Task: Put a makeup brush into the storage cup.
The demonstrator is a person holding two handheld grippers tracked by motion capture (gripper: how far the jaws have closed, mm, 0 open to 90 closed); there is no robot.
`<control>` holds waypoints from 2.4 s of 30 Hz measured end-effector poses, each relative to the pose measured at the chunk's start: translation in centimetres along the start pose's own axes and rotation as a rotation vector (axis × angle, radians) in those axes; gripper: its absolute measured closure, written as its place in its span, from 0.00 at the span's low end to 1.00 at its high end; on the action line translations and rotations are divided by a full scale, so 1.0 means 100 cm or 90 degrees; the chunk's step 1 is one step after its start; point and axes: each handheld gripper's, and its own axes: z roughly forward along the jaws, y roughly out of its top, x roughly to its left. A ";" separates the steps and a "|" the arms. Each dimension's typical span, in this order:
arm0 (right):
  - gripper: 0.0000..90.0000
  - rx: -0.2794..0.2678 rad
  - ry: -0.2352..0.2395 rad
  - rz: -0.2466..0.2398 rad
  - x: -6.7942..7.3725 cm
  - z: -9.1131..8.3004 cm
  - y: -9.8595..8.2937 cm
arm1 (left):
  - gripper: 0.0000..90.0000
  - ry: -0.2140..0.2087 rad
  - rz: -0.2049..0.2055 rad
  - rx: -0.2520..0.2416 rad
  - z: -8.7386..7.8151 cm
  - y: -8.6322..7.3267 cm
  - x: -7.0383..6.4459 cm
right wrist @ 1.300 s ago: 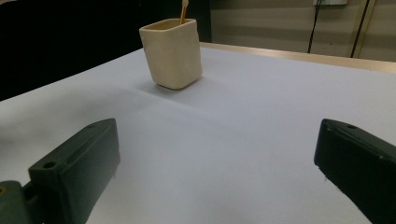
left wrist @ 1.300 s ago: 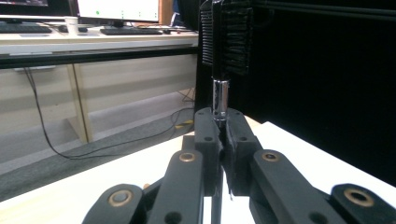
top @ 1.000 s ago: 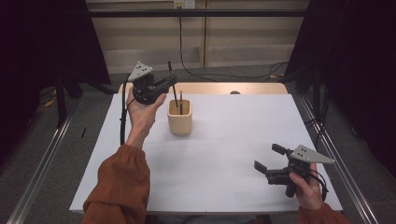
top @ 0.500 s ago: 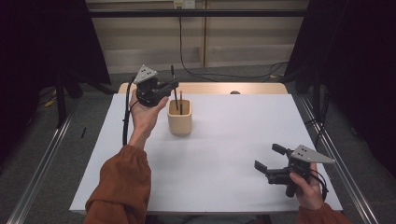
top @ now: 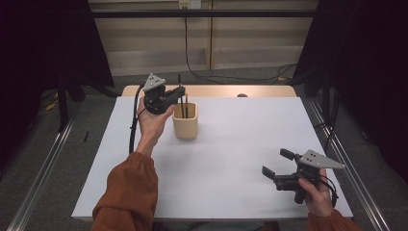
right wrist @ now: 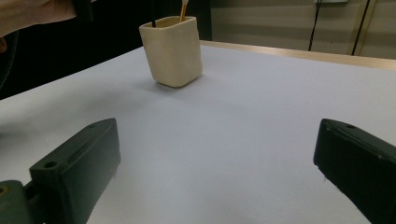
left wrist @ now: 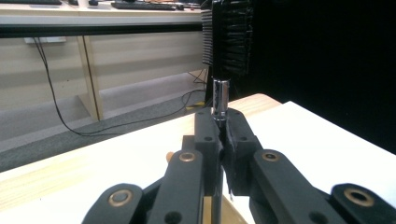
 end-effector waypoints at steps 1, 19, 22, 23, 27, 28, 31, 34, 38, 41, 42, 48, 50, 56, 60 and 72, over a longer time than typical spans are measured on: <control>0.00 0.002 0.002 -0.003 0.000 0.000 0.000 | 0.95 -0.001 -0.001 0.000 0.000 -0.001 0.000; 0.00 0.003 0.002 -0.001 0.001 0.001 0.000 | 0.95 0.000 -0.014 0.013 0.003 -0.022 0.002; 0.00 0.004 0.002 -0.003 0.001 0.001 -0.001 | 0.95 -0.001 -0.017 0.008 0.004 -0.025 0.002; 0.00 0.004 0.002 -0.003 0.001 0.001 -0.001 | 0.95 -0.001 -0.014 0.008 0.005 -0.026 0.002; 0.00 0.007 0.002 -0.006 0.001 0.001 -0.001 | 0.95 -0.002 -0.015 0.007 0.005 -0.028 0.002; 0.00 0.007 0.002 -0.007 0.001 0.001 -0.001 | 0.95 -0.002 -0.014 0.008 0.006 -0.028 0.002; 0.00 0.006 0.001 -0.004 0.001 0.001 -0.001 | 0.95 -0.002 -0.013 0.009 0.007 -0.030 0.003; 0.00 0.008 0.001 -0.005 0.000 0.001 -0.001 | 0.95 -0.001 -0.014 0.010 0.009 -0.031 0.004; 0.00 0.007 -0.002 -0.003 -0.001 0.001 -0.002 | 0.95 0.008 -0.010 0.016 0.010 -0.032 0.005; 0.01 0.004 -0.005 -0.001 -0.002 0.001 -0.002 | 0.95 0.012 -0.009 0.016 0.011 -0.034 0.007; 0.01 0.004 -0.005 -0.002 -0.002 0.001 -0.002 | 0.95 0.014 -0.009 0.020 0.012 -0.035 0.007; 0.01 0.005 -0.004 -0.001 -0.002 0.001 -0.002 | 0.74 0.026 -0.011 0.018 0.012 -0.037 0.009; 0.01 0.004 -0.003 -0.001 -0.002 0.001 -0.002 | 0.64 0.034 -0.015 0.016 0.012 -0.037 0.010; 0.01 0.004 -0.004 0.002 -0.002 0.001 -0.002 | 0.45 0.030 -0.021 0.010 0.011 -0.036 0.012; 0.01 0.006 -0.003 0.001 -0.003 0.001 -0.002 | 0.28 0.019 -0.033 0.011 0.011 -0.036 0.011; 0.00 0.001 -0.009 0.005 -0.002 -0.002 -0.001 | 0.04 0.000 -0.029 0.003 0.003 -0.032 0.005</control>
